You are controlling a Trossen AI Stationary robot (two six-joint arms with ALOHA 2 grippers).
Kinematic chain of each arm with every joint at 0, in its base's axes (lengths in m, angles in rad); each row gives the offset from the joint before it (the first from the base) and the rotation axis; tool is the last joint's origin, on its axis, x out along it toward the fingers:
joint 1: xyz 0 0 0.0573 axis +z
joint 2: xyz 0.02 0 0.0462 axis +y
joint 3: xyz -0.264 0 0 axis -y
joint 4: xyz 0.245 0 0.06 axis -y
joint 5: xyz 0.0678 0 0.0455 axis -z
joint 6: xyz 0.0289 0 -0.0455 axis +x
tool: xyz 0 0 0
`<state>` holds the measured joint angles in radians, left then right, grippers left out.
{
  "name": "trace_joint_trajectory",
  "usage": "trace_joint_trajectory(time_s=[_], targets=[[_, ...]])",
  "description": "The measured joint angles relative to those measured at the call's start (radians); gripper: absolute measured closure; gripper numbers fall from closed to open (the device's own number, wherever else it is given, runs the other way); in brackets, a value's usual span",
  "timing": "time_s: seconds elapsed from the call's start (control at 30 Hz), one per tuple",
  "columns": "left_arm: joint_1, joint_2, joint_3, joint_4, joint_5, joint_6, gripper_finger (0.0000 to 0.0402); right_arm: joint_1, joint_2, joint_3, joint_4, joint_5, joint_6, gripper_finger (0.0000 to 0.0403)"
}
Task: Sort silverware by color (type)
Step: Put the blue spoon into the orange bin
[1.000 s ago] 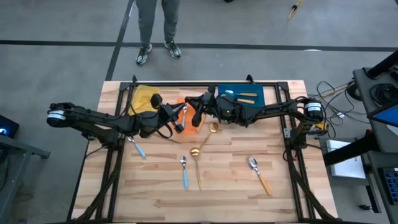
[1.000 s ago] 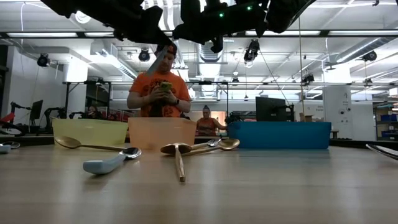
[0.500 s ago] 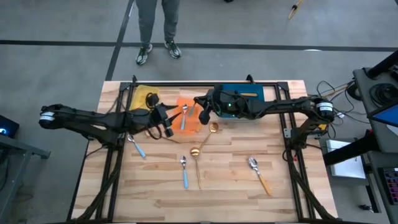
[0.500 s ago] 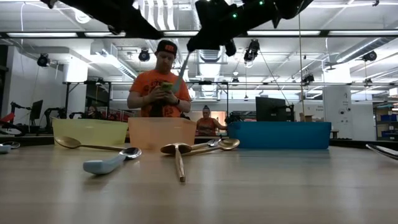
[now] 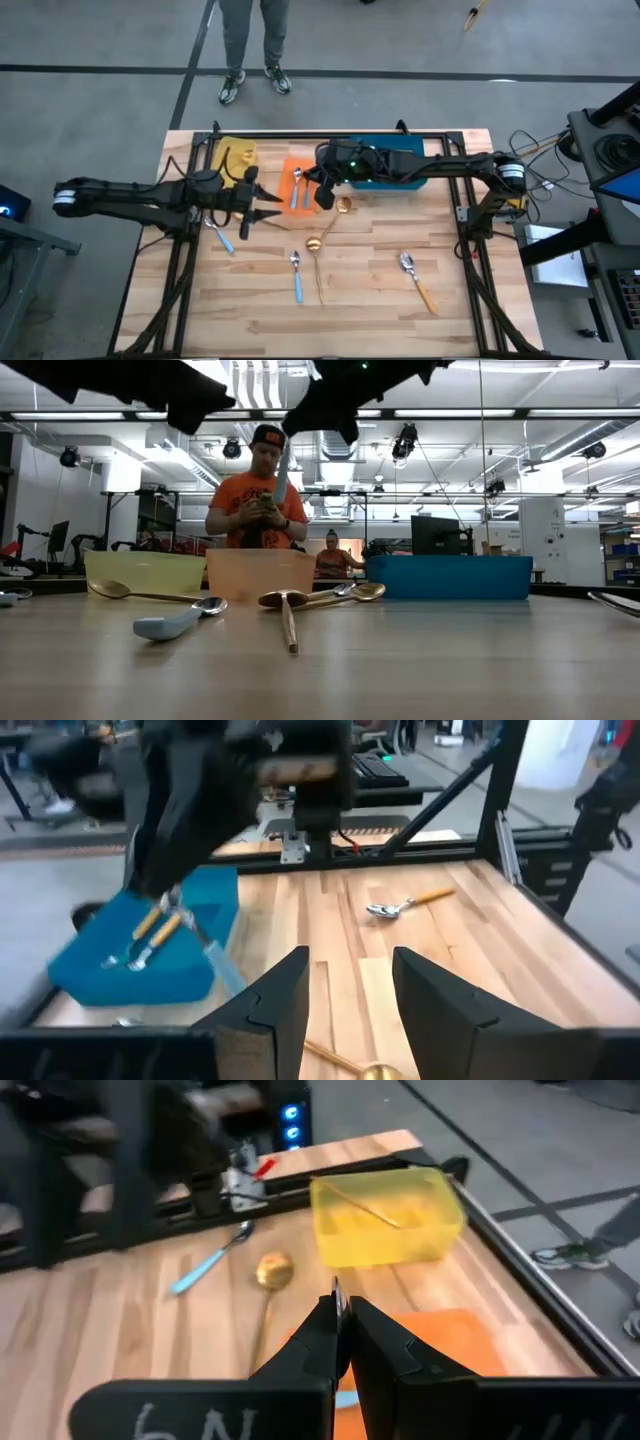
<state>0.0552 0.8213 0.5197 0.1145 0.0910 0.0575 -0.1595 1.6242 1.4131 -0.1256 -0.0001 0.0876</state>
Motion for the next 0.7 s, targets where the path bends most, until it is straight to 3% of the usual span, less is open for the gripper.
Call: trace_joint_trajectory(time_s=[0.17, 0.4, 0.7], targets=[[0.005, 0.009, -0.098, 0.123, -0.006, -0.112, 0.0256, 0.031, 0.066, 0.082, -0.033, -0.001, -0.048, 0.0394], [0.008, 0.002, -0.161, 0.140, -0.164, -0.193, 0.0213, 0.058, 0.103, 0.124, -0.013, -0.005, -0.063, 0.0394], [0.008, 0.038, -0.209, 0.279, -0.148, -0.206, 0.0192, 0.077, 0.127, 0.125, 0.079, -0.004, -0.079, 0.0394]])
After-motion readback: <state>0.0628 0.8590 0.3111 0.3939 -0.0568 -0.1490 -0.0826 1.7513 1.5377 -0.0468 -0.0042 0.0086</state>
